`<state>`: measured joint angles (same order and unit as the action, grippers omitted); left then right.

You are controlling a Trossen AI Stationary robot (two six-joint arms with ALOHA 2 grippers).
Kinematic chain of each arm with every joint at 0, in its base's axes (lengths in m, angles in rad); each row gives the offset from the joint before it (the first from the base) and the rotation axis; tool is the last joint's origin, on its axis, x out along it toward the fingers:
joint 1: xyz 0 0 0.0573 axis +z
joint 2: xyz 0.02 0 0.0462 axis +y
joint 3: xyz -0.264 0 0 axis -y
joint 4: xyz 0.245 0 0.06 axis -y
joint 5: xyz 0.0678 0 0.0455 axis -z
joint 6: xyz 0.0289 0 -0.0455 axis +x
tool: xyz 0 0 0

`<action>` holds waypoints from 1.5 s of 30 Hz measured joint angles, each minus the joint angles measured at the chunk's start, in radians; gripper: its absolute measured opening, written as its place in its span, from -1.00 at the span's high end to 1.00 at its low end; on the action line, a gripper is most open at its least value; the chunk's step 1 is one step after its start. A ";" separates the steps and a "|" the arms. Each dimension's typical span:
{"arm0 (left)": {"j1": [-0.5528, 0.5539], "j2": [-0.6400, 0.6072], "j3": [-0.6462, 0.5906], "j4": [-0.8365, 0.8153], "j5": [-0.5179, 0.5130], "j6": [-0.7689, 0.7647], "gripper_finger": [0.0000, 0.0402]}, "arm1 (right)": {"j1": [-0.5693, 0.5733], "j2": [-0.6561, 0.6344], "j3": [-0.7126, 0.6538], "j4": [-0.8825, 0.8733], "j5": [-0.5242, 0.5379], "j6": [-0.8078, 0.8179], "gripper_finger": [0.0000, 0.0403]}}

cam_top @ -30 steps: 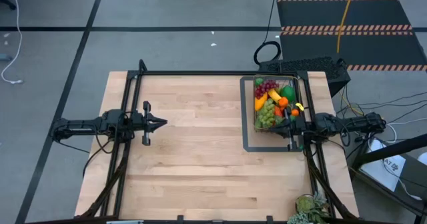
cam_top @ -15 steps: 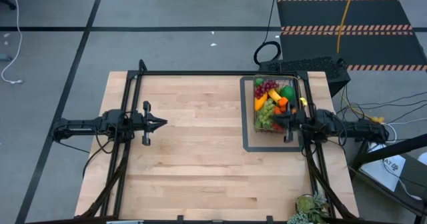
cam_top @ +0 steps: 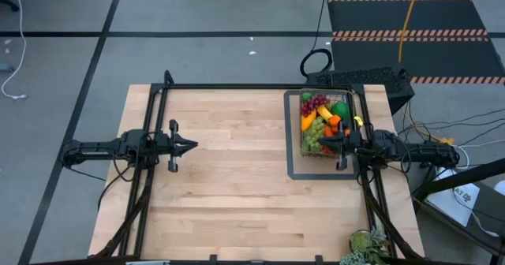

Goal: Build produce basket
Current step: Return to Home Position

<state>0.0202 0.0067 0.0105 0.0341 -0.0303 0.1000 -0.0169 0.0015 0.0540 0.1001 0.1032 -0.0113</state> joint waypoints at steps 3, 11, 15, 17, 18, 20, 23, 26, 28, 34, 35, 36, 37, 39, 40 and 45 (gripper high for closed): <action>0.000 0.000 0.000 0.000 0.000 0.000 0.85 | -0.001 0.002 0.000 0.000 0.000 0.000 1.00; 0.000 0.000 0.000 0.000 0.000 0.000 0.85 | -0.001 0.002 0.000 0.000 0.000 0.000 1.00; 0.000 0.000 0.000 0.000 0.000 0.000 0.85 | -0.001 0.002 0.000 0.000 0.000 0.000 1.00; 0.000 0.000 0.000 0.000 0.000 0.000 0.85 | -0.001 0.002 0.000 0.000 0.000 0.000 1.00; 0.000 0.000 0.000 0.000 0.000 0.000 0.85 | -0.001 0.002 0.000 0.000 0.000 0.000 1.00; 0.000 0.000 0.000 0.000 0.000 0.000 0.85 | -0.001 0.002 0.000 0.000 0.000 0.000 1.00; 0.000 0.000 0.000 0.000 0.000 0.000 0.85 | -0.001 0.002 0.000 0.000 0.000 0.000 1.00; 0.000 0.000 0.000 0.000 0.000 0.000 0.85 | -0.001 0.002 0.000 0.000 0.000 0.000 1.00; 0.000 0.000 0.000 0.000 0.000 0.000 0.85 | -0.001 0.002 0.000 0.000 0.000 0.000 1.00; 0.000 0.000 0.000 0.000 0.000 0.000 0.85 | -0.001 0.002 0.000 0.000 0.000 0.000 1.00; 0.000 0.000 0.000 0.000 0.000 0.000 0.85 | -0.001 0.002 0.000 0.000 0.000 0.000 1.00; 0.000 0.000 0.000 0.000 0.000 0.000 0.85 | -0.001 0.002 0.000 0.000 0.000 0.000 1.00; 0.000 0.000 0.000 0.000 0.000 0.000 0.85 | -0.001 0.002 0.000 0.000 0.000 0.000 1.00; 0.000 0.000 0.000 0.000 0.000 0.000 0.85 | -0.001 0.002 0.000 0.000 0.000 0.000 1.00; 0.000 0.000 0.000 0.000 0.000 0.000 0.85 | -0.001 0.002 0.000 0.000 0.000 0.000 1.00; 0.000 0.000 0.000 0.000 0.000 0.000 0.85 | -0.001 0.002 0.000 0.000 0.000 0.000 1.00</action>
<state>0.0200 0.0067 0.0105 0.0341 -0.0303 0.1001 -0.0180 0.0036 0.0540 0.1001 0.1033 -0.0113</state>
